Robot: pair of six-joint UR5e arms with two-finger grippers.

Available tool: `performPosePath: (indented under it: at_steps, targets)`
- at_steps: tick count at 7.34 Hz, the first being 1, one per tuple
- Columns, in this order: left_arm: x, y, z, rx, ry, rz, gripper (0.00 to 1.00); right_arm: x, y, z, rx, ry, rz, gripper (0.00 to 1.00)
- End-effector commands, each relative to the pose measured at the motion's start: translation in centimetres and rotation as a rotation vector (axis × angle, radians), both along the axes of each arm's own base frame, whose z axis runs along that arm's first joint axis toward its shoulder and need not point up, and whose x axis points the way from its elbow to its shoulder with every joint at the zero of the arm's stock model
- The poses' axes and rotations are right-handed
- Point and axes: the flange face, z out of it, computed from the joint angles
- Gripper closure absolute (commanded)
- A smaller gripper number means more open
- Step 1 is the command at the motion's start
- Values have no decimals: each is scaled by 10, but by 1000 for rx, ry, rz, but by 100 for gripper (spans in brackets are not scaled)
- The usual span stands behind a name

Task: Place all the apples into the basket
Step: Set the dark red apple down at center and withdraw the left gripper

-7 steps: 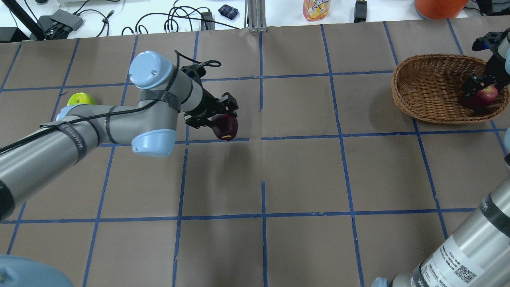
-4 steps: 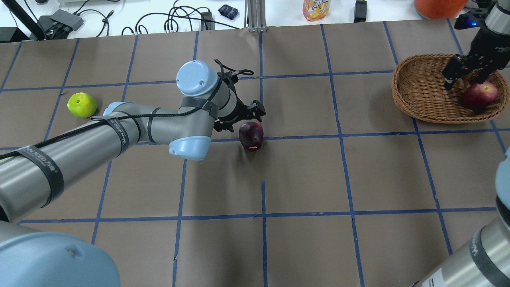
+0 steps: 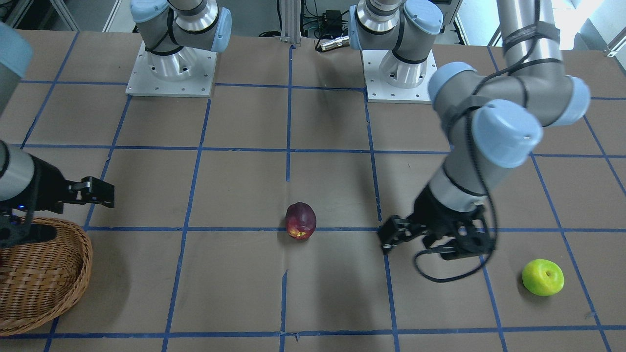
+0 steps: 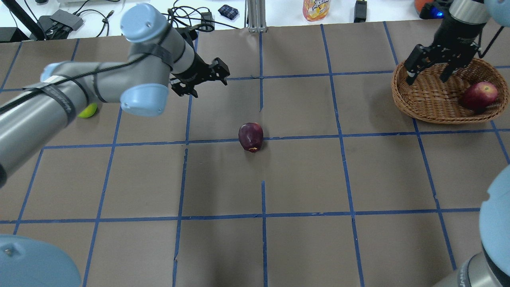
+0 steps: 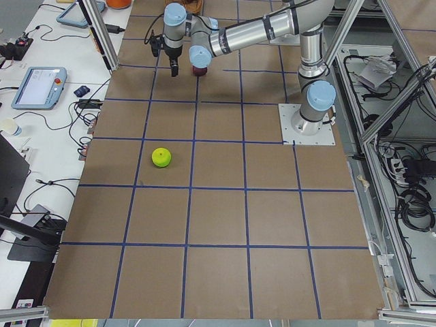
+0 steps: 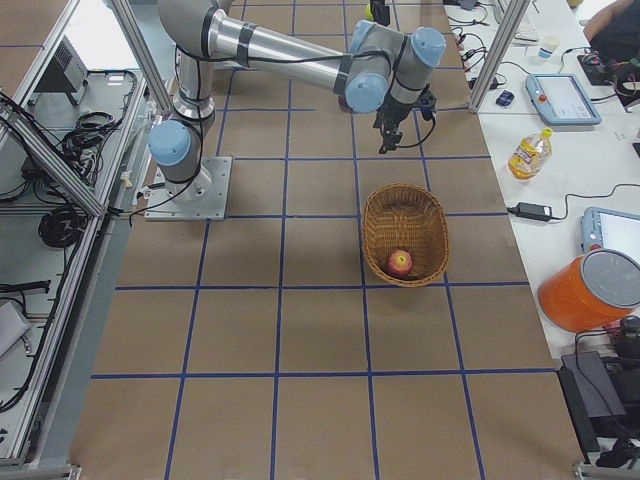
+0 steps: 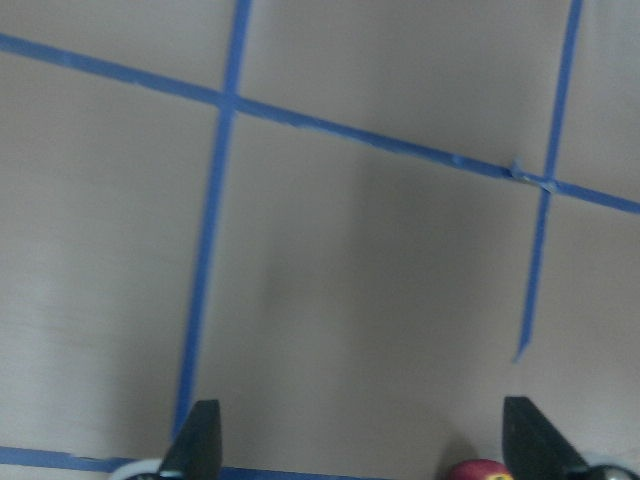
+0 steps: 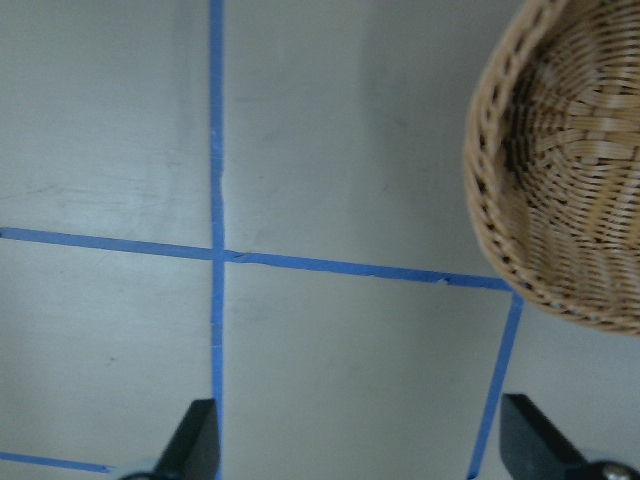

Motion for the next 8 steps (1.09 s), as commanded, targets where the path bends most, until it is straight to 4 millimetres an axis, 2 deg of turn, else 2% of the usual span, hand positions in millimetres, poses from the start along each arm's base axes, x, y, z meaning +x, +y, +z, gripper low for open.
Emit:
performPosePath:
  at_steps: [1, 2, 3, 4, 5, 6, 8]
  targets:
    - [152, -19, 2, 36, -120, -98, 0, 150, 33, 17, -22, 33, -115, 0]
    - [191, -30, -30, 67, -170, -209, 0, 222, 51, 18, -68, 21, -189, 0]
    - [229, -61, -43, 40, -271, -274, 0, 260, 58, 13, -110, 11, -198, 0]
    - [246, -86, -68, 77, -323, -291, 0, 283, 71, 10, -99, 6, -179, 0]
    - [255, -91, -100, 108, -300, -279, 0, 317, 95, -5, -77, 22, -186, 0]
    - [256, -91, -108, 124, -298, -273, 0, 348, 106, -13, -110, 12, -238, 0]
    - [263, -89, -118, 143, -294, -265, 0, 385, 106, -47, -133, 0, -244, 0]
